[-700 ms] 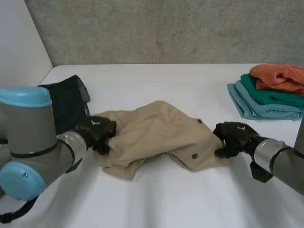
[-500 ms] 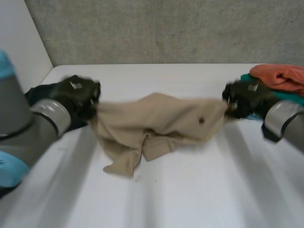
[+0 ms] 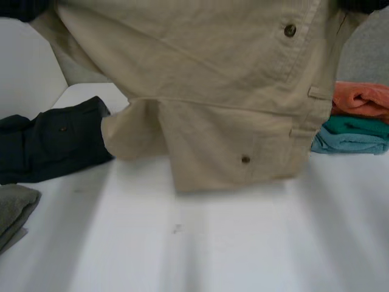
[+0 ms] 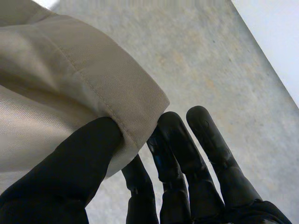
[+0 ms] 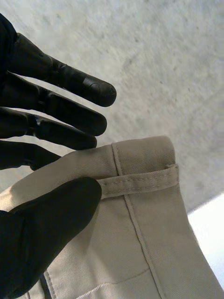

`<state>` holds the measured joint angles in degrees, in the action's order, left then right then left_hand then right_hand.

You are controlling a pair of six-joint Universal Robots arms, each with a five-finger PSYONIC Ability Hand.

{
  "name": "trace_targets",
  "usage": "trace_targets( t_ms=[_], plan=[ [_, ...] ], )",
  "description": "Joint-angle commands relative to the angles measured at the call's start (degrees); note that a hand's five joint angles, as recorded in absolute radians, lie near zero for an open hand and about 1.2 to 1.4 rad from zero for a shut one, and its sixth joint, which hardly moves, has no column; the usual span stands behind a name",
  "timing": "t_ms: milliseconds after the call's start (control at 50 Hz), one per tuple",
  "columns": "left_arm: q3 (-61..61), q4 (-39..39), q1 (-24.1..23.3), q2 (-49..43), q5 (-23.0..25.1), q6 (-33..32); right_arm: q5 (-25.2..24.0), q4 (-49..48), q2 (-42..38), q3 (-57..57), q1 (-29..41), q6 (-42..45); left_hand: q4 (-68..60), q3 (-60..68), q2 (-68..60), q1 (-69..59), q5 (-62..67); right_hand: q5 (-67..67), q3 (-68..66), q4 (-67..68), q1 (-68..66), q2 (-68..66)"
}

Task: Fold the laundry.

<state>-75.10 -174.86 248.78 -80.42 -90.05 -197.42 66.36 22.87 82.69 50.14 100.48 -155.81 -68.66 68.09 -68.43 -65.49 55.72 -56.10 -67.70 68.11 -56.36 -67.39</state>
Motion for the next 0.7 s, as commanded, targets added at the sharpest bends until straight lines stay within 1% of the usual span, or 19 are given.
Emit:
trace_targets(
  t_ms=[20, 60, 140, 180, 220, 260, 300, 320, 340, 400, 420, 440, 480, 520, 580, 620, 640, 660, 700],
  plan=[
    [-1.54, -0.21, 0.12, -10.35, -0.22, 0.01, 1.67, 1.13, -10.15, -0.12, 4.89, 6.38, -11.34, 11.91, -11.57, -14.51, 14.28, -13.90, -12.30, 11.89, -23.64, -12.61],
    [0.47, -0.83, 0.12, -15.80, -0.31, -0.34, 2.37, 0.69, -12.62, -0.39, 5.34, 7.27, -11.34, 11.91, -11.57, -14.51, 14.28, -13.90, -12.30, 11.89, -23.64, -12.61],
    [7.32, -2.76, 0.03, -25.73, -2.41, -2.27, 6.67, -1.33, -19.39, -3.28, 6.04, 8.24, -11.34, 11.91, -11.57, -14.51, 14.28, -13.90, -12.30, 11.89, -23.64, -12.61],
    [10.92, -3.90, 0.03, -29.43, -3.46, -3.58, 10.10, -5.71, -23.87, -6.97, 6.13, 8.33, -11.34, 11.91, -11.57, -14.51, 14.28, -13.90, -12.30, 11.89, -23.64, -12.61],
    [16.63, -6.09, -0.32, -33.65, -5.31, -5.95, 11.42, -9.05, -25.72, -8.64, 6.22, 8.33, -11.34, 11.91, -11.57, -14.51, 14.28, -13.90, -12.30, 11.89, -23.64, -12.61],
    [20.41, -8.29, -0.93, -35.76, -6.19, -7.27, 13.01, -15.73, -28.10, -11.45, 6.92, 7.72, -11.34, 11.91, -11.57, -14.51, 14.28, -13.90, -12.30, 11.89, -23.64, -12.61],
    [25.16, -12.68, -1.46, -37.62, -7.07, -8.68, 13.89, -20.73, -28.98, -13.21, 7.18, 7.80, -11.34, 11.91, -11.57, -14.51, 14.28, -13.90, -12.30, 11.89, -23.64, -12.61],
    [26.40, -14.35, -1.63, -37.79, -7.16, -8.77, 14.41, -25.81, -29.51, -14.61, 7.27, 7.72, -11.34, 11.91, -11.57, -14.51, 14.28, -13.90, -12.30, 11.89, -23.64, -12.61],
    [28.06, -18.63, -1.72, -37.79, -7.34, -8.86, 14.76, -28.38, -29.60, -15.24, 7.27, 7.72, -11.34, 11.91, -11.57, -14.51, 14.28, -13.90, -12.30, 11.89, -23.64, -12.61],
    [28.87, -25.77, -1.99, -37.62, -7.77, -9.13, 17.04, -36.37, -29.34, -17.43, 7.54, 7.02, -11.34, 11.91, -11.57, -14.51, 14.28, -13.90, -12.30, 11.89, -23.64, -12.61],
    [28.87, -29.62, -2.16, -37.27, -8.39, -9.13, 17.58, -37.80, -29.25, -17.70, 7.71, 6.93, -11.34, 11.91, -11.57, -14.51, 14.28, -13.90, -12.30, 11.89, -23.64, -12.61],
    [28.87, -31.40, -2.25, -36.75, -8.74, -9.13, 18.02, -38.94, -28.99, -17.96, 7.89, 6.66, -11.34, 11.91, -11.57, -14.51, 14.28, -13.90, -12.30, 11.89, -23.64, -12.61],
    [28.17, -33.69, -2.78, -35.34, -9.44, -9.21, 18.63, -39.83, -28.20, -18.49, 8.15, 6.23, -11.34, 11.91, -11.57, -14.51, 14.28, -13.90, -12.30, 11.89, -23.64, -12.61],
    [25.54, -33.88, -3.74, -33.14, -9.97, -9.30, 18.55, -39.31, -27.49, -17.88, 8.24, 5.96, -11.34, 11.91, -11.57, -14.51, 14.28, -13.90, -12.30, 11.89, -23.64, -12.61],
    [19.85, -33.52, -4.27, -30.86, -9.89, -9.30, 18.20, -35.54, -26.00, -15.08, 9.03, 5.87, -11.34, 11.91, -11.57, -14.51, 14.28, -13.90, -12.30, 11.89, -23.64, -12.61],
    [16.14, -33.35, -4.19, -29.37, -9.89, -9.21, 17.32, -32.73, -25.21, -12.97, 9.38, 5.96, -11.34, 11.91, -11.57, -14.51, 14.28, -13.90, -12.30, 11.89, -23.64, -12.61],
    [14.12, -33.17, -4.19, -28.49, -9.89, -9.30, 15.92, -29.93, -24.25, -10.26, 9.47, 5.96, -11.34, 11.91, -11.57, -14.51, 14.28, -13.90, -12.30, 11.89, -23.64, -12.61],
    [9.84, -33.09, -4.19, -26.83, -9.80, -9.30, 15.13, -28.68, -23.89, -8.75, 9.47, 5.96, -11.34, 11.91, -11.57, -14.51, 14.28, -13.90, -12.30, 11.89, -23.64, -12.61],
    [5.69, -32.91, -4.19, -25.58, -9.89, -9.13, 13.55, -26.31, -23.10, -5.50, 9.30, 5.96, -11.34, 11.91, -11.57, -14.51, 14.28, -13.90, -12.30, 11.89, -23.64, -12.61]
  ],
)
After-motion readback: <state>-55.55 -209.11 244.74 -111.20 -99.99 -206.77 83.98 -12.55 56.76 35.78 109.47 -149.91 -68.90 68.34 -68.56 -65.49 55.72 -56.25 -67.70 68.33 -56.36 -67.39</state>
